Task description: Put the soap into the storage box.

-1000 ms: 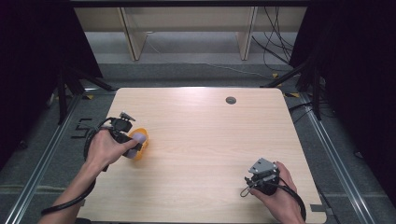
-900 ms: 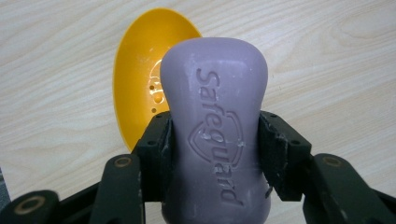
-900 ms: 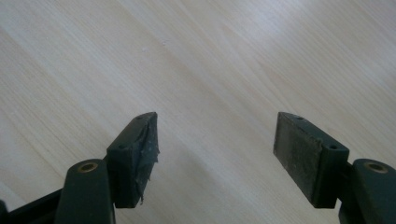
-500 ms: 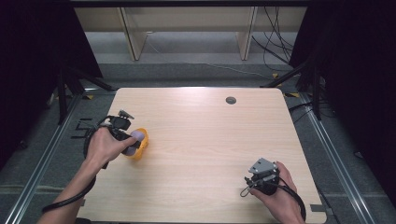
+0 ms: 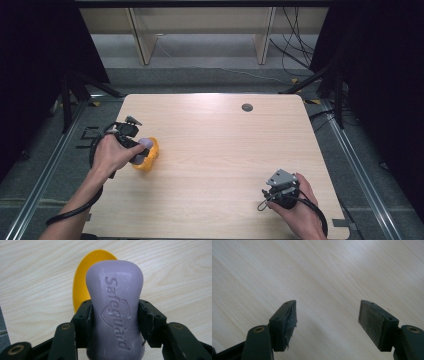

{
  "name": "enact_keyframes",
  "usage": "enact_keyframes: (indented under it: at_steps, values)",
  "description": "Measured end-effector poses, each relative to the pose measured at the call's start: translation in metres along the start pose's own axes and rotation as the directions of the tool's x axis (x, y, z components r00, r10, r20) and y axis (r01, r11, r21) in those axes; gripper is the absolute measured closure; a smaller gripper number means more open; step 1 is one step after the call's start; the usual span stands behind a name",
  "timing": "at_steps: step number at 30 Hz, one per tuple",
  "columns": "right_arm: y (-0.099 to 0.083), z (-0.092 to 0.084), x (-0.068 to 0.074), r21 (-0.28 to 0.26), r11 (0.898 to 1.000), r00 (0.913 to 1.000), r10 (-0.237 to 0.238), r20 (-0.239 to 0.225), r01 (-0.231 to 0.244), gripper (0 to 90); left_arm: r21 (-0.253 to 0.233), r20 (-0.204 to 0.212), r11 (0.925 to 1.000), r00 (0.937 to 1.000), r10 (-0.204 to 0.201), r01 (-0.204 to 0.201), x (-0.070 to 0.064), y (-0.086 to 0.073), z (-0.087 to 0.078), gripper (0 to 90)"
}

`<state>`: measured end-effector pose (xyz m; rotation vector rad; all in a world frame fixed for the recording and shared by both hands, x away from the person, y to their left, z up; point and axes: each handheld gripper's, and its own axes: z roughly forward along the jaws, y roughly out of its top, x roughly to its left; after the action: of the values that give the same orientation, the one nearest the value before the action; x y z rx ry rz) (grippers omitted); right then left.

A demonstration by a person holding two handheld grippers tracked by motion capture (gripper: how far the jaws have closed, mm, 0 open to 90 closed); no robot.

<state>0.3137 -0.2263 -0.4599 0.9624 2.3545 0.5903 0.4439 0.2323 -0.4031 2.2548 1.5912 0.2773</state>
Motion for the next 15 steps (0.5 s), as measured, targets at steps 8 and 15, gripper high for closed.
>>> enact_keyframes:
  at_steps: [8,15]
  values:
    - [0.0000,0.0000,0.0002,0.002,1.000,1.0000,0.002,-0.001,-0.002,31.6,0.008,-0.010,0.9998,0.9998,-0.017,0.017,0.0040,0.0008,0.0031,48.8]
    - [0.0000,-0.0001,0.0002,0.001,1.000,1.0000,0.002,-0.001,-0.002,31.6,0.011,-0.017,0.9998,0.9997,-0.018,0.018,0.0060,0.0031,0.0061,48.8]
